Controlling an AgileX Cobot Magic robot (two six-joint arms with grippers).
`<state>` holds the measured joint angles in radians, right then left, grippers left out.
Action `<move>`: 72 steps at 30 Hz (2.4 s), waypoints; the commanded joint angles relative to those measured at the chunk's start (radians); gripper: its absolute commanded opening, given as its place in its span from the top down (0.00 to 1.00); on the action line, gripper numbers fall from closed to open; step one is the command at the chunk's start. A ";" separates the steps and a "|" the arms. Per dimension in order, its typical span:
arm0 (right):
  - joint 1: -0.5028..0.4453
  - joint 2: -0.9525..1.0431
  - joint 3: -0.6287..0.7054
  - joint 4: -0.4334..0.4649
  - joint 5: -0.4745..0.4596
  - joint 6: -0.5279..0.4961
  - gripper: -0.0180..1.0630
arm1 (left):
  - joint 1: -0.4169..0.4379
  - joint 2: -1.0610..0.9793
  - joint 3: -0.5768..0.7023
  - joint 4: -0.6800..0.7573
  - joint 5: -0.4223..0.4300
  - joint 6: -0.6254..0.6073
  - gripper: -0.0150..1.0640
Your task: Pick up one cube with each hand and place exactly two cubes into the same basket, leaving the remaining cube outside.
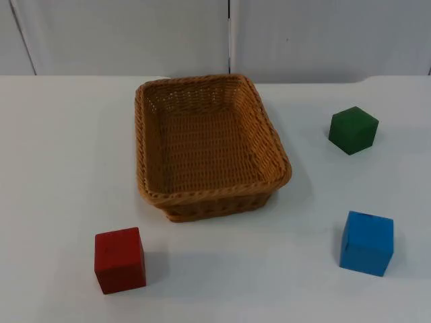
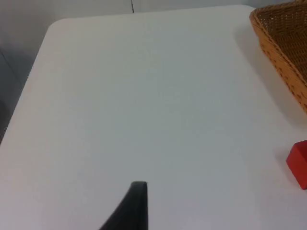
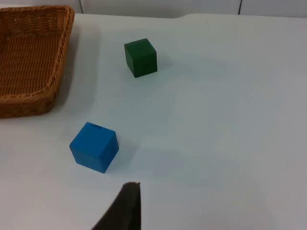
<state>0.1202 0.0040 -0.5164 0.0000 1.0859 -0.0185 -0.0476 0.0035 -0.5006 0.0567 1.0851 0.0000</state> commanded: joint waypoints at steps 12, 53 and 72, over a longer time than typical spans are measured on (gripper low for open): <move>-0.006 0.076 -0.074 0.000 -0.015 -0.022 0.01 | 0.003 -0.004 -0.003 -0.067 -0.020 0.000 0.01; -0.006 0.579 -0.340 0.013 -0.103 -0.088 0.03 | 0.003 0.437 -0.145 -0.079 -0.136 0.033 0.01; -0.006 0.897 -0.340 0.152 -0.189 -0.227 0.03 | 0.003 0.658 -0.184 -0.200 -0.185 0.125 0.01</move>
<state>0.1202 0.8824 -0.8494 0.1315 0.9209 -0.2232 -0.0476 0.6491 -0.6709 -0.1078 0.9072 0.1101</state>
